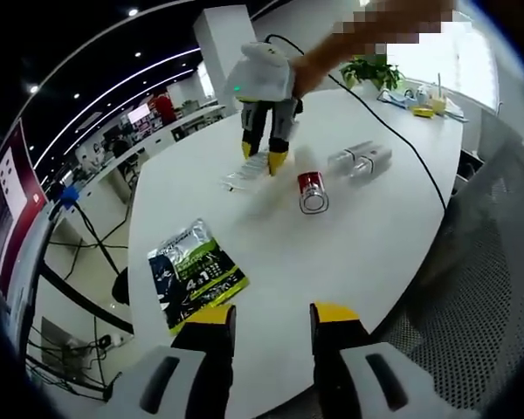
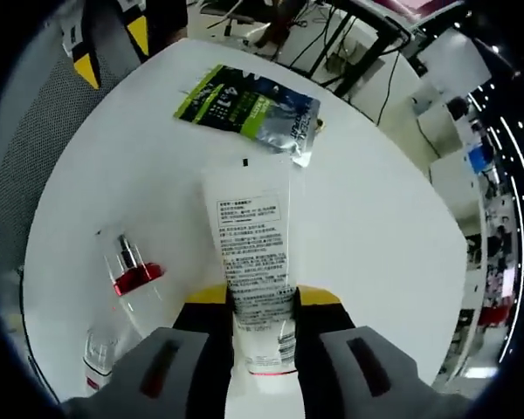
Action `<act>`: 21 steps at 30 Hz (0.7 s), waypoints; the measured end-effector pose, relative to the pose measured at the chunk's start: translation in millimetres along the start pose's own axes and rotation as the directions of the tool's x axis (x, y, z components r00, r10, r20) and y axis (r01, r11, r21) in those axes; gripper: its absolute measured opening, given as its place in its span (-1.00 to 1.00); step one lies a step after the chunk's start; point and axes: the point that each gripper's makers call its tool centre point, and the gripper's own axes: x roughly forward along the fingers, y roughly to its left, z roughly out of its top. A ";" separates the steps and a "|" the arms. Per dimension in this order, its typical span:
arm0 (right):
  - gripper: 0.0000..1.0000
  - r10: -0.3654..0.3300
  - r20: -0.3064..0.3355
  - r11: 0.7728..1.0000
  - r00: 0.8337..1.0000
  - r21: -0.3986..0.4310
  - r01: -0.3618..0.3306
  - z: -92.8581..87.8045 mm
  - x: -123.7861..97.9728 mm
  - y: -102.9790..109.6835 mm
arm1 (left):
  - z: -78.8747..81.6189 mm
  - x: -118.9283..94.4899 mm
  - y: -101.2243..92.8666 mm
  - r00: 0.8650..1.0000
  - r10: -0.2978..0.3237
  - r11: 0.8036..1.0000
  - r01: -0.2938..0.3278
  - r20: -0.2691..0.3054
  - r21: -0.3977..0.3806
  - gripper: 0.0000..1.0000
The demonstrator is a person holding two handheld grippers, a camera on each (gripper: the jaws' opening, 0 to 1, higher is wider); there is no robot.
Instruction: Arrange the skincare products in the storage area until every visible bottle or jar stands upright without overlapping.
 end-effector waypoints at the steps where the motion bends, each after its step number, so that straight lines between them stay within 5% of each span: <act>1: -0.55 -0.030 0.037 0.999 0.999 0.029 0.029 5.3 -4.9 -2.8 | 0.1 -0.1 -0.3 1.000 -0.001 1.000 0.001 0.000 0.004 -0.29; 5: -0.55 -0.139 0.111 0.986 0.984 0.109 0.127 17.9 -24.3 -10.9 | 0.8 0.0 -1.6 1.000 -0.007 1.000 0.007 0.001 0.016 -0.27; 13: -0.54 -0.306 0.226 0.932 0.925 0.269 0.243 44.3 -75.8 -0.2 | 1.2 1.5 -2.6 1.000 -0.014 1.000 0.014 0.002 0.019 -0.22; 21: -0.53 -0.389 0.306 0.872 0.869 0.428 0.239 64.2 -112.6 34.3 | 12.0 -2.1 -3.4 0.999 -0.013 1.000 0.011 0.052 0.028 -0.15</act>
